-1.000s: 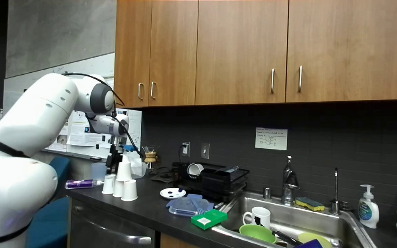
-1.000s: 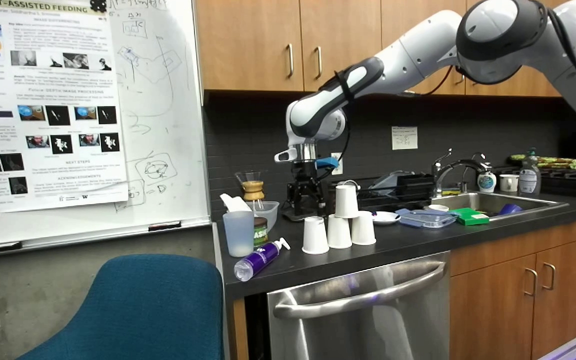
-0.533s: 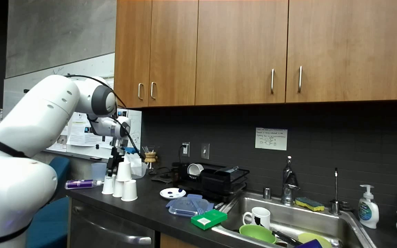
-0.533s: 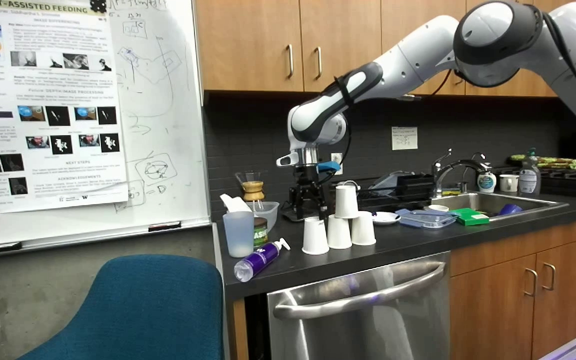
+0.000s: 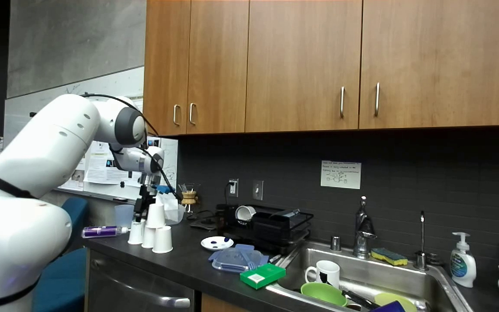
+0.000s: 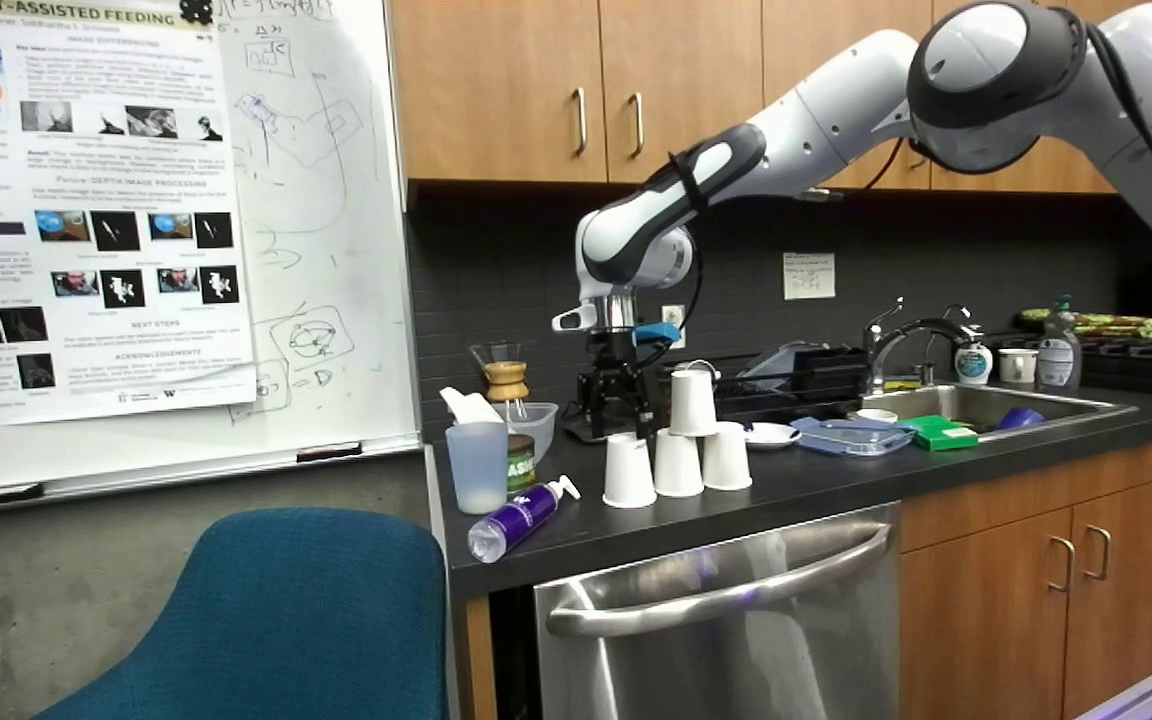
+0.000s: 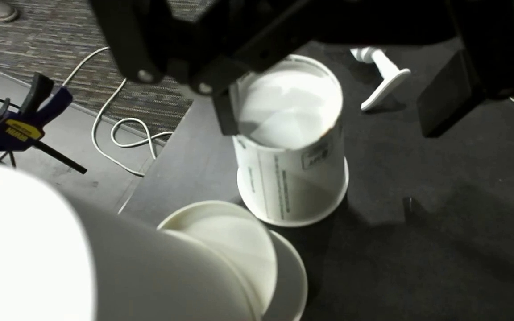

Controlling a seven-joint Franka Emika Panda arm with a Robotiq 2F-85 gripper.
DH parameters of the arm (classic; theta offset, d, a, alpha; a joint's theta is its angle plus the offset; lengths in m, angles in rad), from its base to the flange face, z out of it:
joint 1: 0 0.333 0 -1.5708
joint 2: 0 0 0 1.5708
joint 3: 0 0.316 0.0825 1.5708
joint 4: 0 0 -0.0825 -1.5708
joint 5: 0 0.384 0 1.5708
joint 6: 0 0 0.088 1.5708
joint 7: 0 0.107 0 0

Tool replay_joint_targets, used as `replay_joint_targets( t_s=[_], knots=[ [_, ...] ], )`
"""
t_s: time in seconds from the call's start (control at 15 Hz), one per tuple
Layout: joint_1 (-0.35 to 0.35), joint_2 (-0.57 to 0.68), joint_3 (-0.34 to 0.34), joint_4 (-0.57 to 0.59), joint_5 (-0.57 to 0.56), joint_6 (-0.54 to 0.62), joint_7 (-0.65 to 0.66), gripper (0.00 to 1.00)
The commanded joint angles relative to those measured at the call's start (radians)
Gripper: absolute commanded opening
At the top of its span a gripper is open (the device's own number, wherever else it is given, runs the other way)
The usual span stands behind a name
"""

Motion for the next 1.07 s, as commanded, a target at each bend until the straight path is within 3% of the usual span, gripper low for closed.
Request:
replay_joint_targets(
  t_s=[0.0, 1.0],
  knots=[
    [-0.002, -0.003, 0.002, -0.031, 0.017, 0.046, 0.008, 1.00],
    [-0.008, -0.092, 0.014, -0.160, 0.027, 0.159, 0.030, 1.00]
  ],
)
